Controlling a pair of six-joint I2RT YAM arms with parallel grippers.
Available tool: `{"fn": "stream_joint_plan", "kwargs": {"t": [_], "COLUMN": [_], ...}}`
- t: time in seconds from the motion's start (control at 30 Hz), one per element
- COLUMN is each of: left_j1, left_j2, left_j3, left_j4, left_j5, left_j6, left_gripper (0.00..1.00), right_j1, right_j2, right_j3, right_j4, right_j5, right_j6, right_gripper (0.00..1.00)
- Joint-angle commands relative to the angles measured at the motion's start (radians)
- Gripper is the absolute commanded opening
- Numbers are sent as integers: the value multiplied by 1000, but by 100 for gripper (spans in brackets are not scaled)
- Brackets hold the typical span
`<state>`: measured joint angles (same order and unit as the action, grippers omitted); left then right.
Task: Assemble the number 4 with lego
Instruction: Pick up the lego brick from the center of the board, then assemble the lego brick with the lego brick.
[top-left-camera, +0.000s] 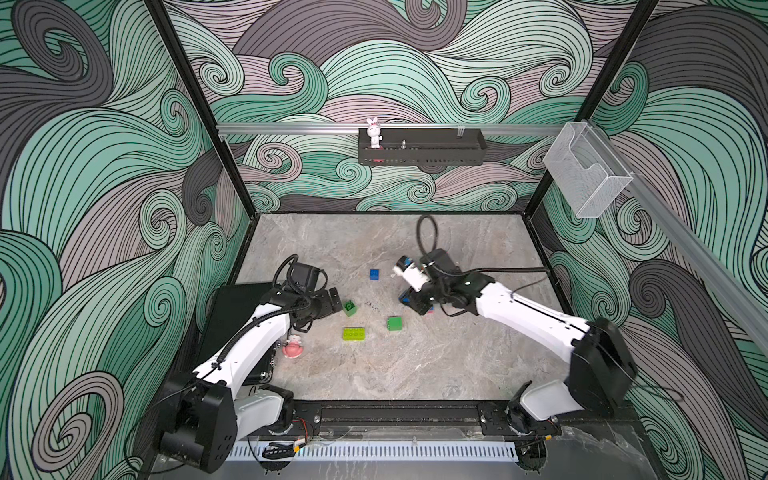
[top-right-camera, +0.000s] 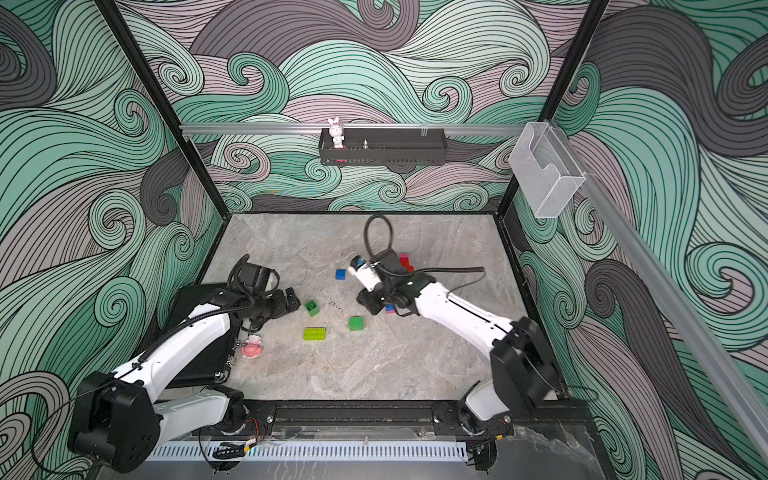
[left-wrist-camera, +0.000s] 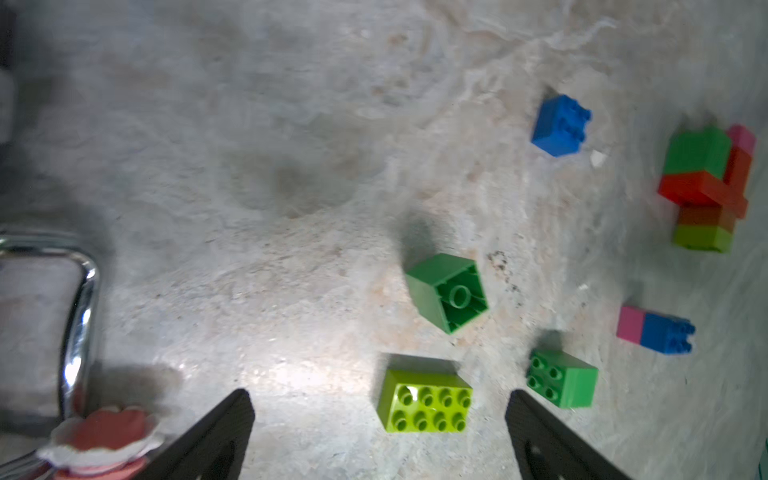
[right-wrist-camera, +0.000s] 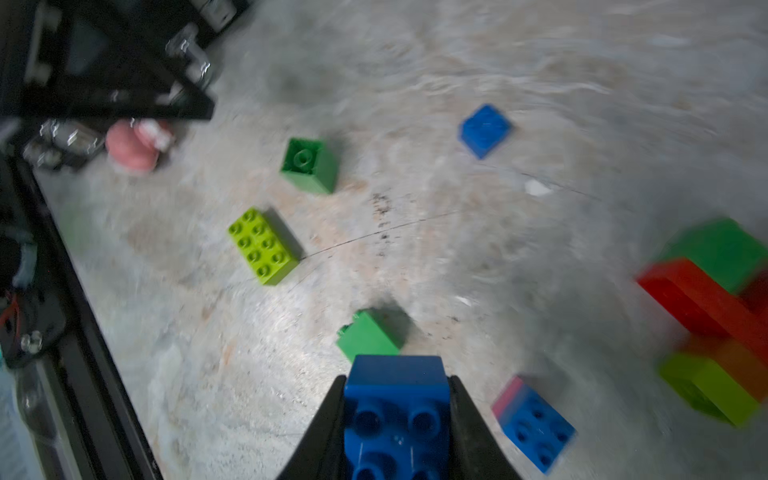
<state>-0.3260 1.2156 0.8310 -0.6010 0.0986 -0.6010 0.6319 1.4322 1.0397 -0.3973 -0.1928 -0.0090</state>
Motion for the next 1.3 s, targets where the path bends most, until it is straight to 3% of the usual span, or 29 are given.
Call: {"fn": "stream_joint_plan", "kwargs": {"t": [0.0,0.17,0.37,0.67,1.27], "left_j1": [-112,-239,-352,-375,-379], "left_j2": [83,301,513,696,814], "left_j3": [118,262,419,534,622], "left_j4": [5,75,51,-1,-11], "left_j5": [44,161,208,211,176], "left_j6": [70,72,114,84,58], "left_gripper": [98,99,98,99,99], "right_j1": [-129,-241,-257,-249,-212], "right_j2": [-53,-27,94,163,238], "right_j3": [-75,-79,-39,-44,-7], "right_j4": [-82,-174,-166,-58,-29], "right_j5": [43,-42,-158,-186,-111], "right_j6": [239,253,238,291,291], "right_gripper": [0,0,0,0,0]}}
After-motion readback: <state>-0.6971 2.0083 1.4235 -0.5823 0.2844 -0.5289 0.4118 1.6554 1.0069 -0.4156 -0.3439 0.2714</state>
